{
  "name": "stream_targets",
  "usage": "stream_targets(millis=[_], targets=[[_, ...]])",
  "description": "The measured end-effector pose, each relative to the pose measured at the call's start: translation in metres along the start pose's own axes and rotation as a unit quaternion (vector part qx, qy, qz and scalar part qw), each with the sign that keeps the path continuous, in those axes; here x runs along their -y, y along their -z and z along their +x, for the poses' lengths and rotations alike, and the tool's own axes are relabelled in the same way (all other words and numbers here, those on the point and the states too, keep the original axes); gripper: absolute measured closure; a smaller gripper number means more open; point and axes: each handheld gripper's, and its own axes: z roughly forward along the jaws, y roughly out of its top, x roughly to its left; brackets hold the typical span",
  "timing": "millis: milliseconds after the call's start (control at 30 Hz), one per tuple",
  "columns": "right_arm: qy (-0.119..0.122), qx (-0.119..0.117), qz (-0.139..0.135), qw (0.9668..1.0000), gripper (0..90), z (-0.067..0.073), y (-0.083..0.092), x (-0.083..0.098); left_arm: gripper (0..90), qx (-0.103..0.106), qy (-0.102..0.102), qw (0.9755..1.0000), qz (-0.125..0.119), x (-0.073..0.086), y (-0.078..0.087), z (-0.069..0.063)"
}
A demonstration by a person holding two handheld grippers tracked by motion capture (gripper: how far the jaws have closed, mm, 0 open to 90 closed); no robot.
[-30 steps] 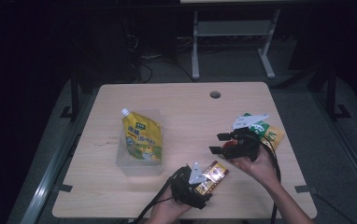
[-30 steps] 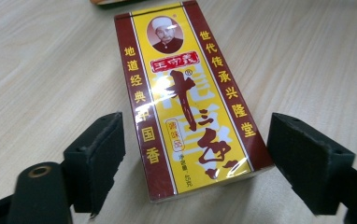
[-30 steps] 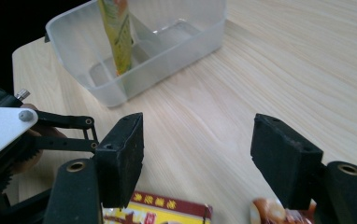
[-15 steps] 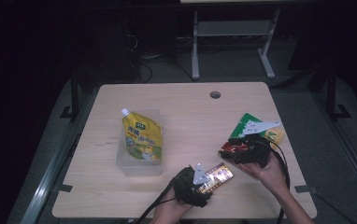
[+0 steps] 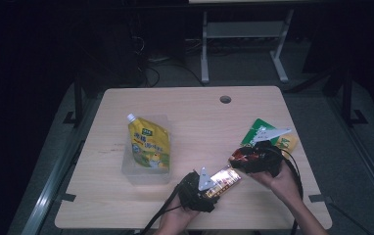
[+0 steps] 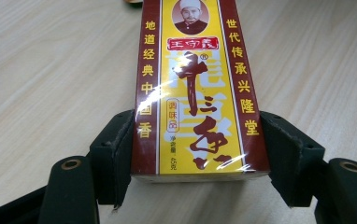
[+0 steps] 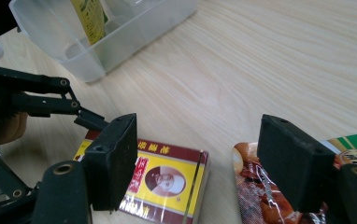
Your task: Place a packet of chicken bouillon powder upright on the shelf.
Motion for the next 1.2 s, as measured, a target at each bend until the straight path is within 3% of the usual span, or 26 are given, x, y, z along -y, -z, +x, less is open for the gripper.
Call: stream_targets(millis=[200, 233, 467, 633, 700, 733, 767, 800, 833, 867, 900, 933, 967, 1000, 1067, 1133, 1200], targets=[[-0.013, -0.009, 0.004, 0.9999, 26.0, -0.003, -0.005, 0.0, 32.2, -0.015, 0.006, 0.9997, -0.017, -0.003, 0.007, 0.006], [-0.016, -0.009, 0.005, 0.9998, 25.9, -0.003, -0.006, 0.0, 32.1, -0.017, 0.015, 0.9995, -0.024, -0.004, 0.009, 0.006], [-0.017, -0.009, 0.012, 0.9997, 25.7, -0.003, -0.011, 0.0, 32.2, -0.026, 0.026, 0.9987, -0.037, -0.005, 0.015, 0.01], [-0.022, -0.015, 0.008, 0.9996, 25.7, -0.003, -0.009, -0.003, 32.2, -0.033, 0.017, 0.9985, -0.041, -0.009, 0.019, 0.012], [-0.025, -0.012, 0.003, 0.9996, 25.6, -0.003, -0.009, -0.004, 32.2, -0.031, 0.034, 0.9979, -0.046, -0.011, 0.021, 0.012], [-0.035, -0.023, 0.001, 0.9991, 26.2, -0.003, -0.008, -0.004, 32.2, -0.025, 0.032, 0.9982, -0.045, -0.013, 0.022, 0.01], [-0.036, -0.033, -0.004, 0.9988, 27.9, -0.001, -0.007, -0.005, 32.3, -0.036, 0.019, 0.9983, -0.043, -0.017, 0.023, 0.007], [-0.036, -0.033, -0.004, 0.9988, 27.9, -0.001, -0.007, -0.005, 32.3, -0.036, 0.019, 0.9983, -0.043, -0.017, 0.023, 0.007], [-0.026, -0.027, 0.021, 0.9991, 26.5, 0.002, -0.004, -0.008, 32.3, -0.028, 0.027, 0.9975, -0.059, -0.02, 0.024, 0.008], [-0.028, -0.039, 0.014, 0.9987, 30.2, 0.004, -0.001, -0.01, 32.3, -0.027, 0.055, 0.9952, -0.076, -0.02, 0.023, 0.007], [-0.039, -0.044, 0.004, 0.9983, 30.1, 0.004, 0.001, -0.009, 32.3, -0.007, 0.061, 0.9946, -0.083, -0.02, 0.019, 0.004], [-0.035, -0.044, 0.012, 0.9984, 28.9, 0.003, 0.001, -0.012, 32.3, -0.012, 0.033, 0.9974, -0.062, -0.024, 0.014, -0.001], [-0.032, -0.035, 0.036, 0.9982, 26.3, 0.002, 0.002, -0.016, 32.3, -0.022, 0.016, 0.9983, -0.051, -0.026, 0.012, -0.003], [-0.032, -0.031, 0.039, 0.9982, 25.1, 0.001, 0.004, -0.019, 32.3, -0.023, 0.014, 0.9983, -0.052, -0.028, 0.012, -0.004], [-0.043, -0.047, 0.014, 0.9979, 27.5, -0.002, 0.01, -0.022, 32.3, -0.032, 0.024, 0.996, -0.08, -0.034, 0.017, -0.004], [-0.04, -0.029, 0.011, 0.9987, 25.8, -0.002, 0.012, -0.02, 32.3, -0.049, 0.014, 0.9944, -0.093, -0.039, 0.025, -0.001], [-0.061, -0.03, 0.001, 0.9977, 25.0, -0.007, 0.012, -0.018, 32.3, -0.057, 0.021, 0.9927, -0.104, -0.042, 0.029, 0.003]])
